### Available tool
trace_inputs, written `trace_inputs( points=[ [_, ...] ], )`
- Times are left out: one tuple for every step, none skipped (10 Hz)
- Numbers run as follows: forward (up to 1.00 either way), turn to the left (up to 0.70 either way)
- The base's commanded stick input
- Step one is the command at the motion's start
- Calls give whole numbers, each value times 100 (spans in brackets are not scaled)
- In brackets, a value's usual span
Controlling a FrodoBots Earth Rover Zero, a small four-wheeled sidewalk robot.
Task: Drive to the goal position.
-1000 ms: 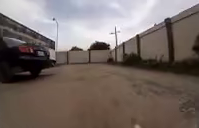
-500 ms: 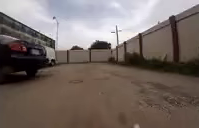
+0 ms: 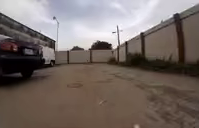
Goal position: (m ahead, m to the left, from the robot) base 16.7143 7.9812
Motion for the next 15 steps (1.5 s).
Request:
trace_inputs(
  points=[
    [70, 0],
    [70, 0],
    [70, 0],
    [70, 0],
    [70, 0],
    [70, 0],
    [70, 0],
    [70, 0],
    [70, 0],
    [70, 0],
    [70, 0],
    [70, 0],
    [70, 0],
    [70, 0],
    [70, 0]
  ],
)
